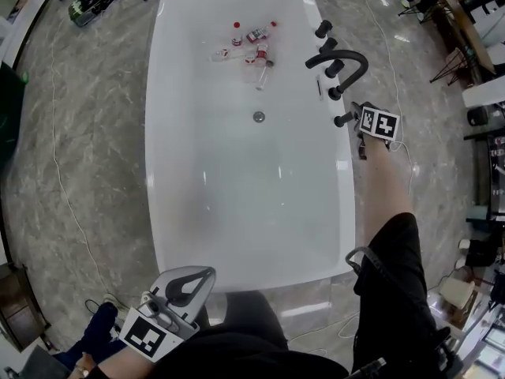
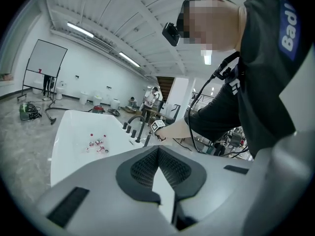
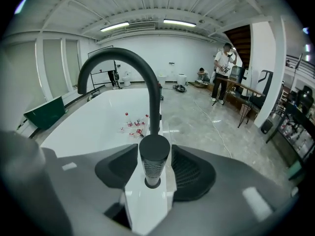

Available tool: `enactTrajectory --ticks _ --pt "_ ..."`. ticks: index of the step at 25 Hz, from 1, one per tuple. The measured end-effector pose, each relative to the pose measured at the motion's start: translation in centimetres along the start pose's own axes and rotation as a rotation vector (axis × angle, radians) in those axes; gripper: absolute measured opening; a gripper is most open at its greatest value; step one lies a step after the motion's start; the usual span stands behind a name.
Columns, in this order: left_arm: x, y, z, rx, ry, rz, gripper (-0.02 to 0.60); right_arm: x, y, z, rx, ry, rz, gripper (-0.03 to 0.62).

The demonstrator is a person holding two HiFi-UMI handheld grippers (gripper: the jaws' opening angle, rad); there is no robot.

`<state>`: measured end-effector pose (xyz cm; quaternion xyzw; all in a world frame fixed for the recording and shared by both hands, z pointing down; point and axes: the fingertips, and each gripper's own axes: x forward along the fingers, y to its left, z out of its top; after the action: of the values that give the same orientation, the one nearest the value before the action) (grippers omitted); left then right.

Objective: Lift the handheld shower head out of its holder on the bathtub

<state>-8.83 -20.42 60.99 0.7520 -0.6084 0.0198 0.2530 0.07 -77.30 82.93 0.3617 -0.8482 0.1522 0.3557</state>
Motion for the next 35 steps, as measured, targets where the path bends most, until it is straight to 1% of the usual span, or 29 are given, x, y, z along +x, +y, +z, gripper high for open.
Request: enactTrajectory --ticks 3,7,10,12,20,23,26,28,32,35 --pt "-0.6 0.3 -0.9 -0.007 0.02 0.014 0.005 0.5 -0.2 -0.1 0.026 -0.032 -0.011 0.139" --pt "-1.2 0.3 -2.0 -0.019 0.034 0.033 0.005 0.2 0.3 -0.1 0.02 -0.062 -0.031 0.133" --pt "-1.3 -0.7 -1.9 -0.019 0.035 0.016 0.005 -0.9 1.0 0.3 -0.007 -0.105 -0.038 0.132" --pt "-1.2 -1.4 -1.4 -0.017 0.032 -0.001 0.005 -2.0 1.2 1.0 -0.007 -0.137 -0.04 0.132" --pt "-2.5 -4.8 2.5 0.034 -0.013 -0.081 0.005 -9.8 3.0 3.5 -0.039 -0.195 -0.043 0.132" --pt "-3.5 -5.9 4.6 0.045 -0.037 -0.12 0.005 -13.8 3.1 3.7 -0.011 -0.2 -0.069 0.132" --pt "-5.3 -6.9 6.7 0.06 -0.07 -0.163 0.005 -17.8 3.9 3.6 0.055 -0.211 -0.093 0.132" --pt "-6.6 -7.7 8.0 0.073 -0.089 -0.193 0.005 -20.2 4.9 3.6 0.08 -0.218 -0.103 0.132" --pt "-9.7 -8.8 10.2 0.076 -0.125 -0.236 0.005 -25.3 7.4 4.2 0.084 -0.24 -0.114 0.13" --pt "-11.8 -8.6 11.6 0.109 -0.164 -0.258 0.005 -27.9 9.5 4.8 0.082 -0.261 -0.112 0.131"
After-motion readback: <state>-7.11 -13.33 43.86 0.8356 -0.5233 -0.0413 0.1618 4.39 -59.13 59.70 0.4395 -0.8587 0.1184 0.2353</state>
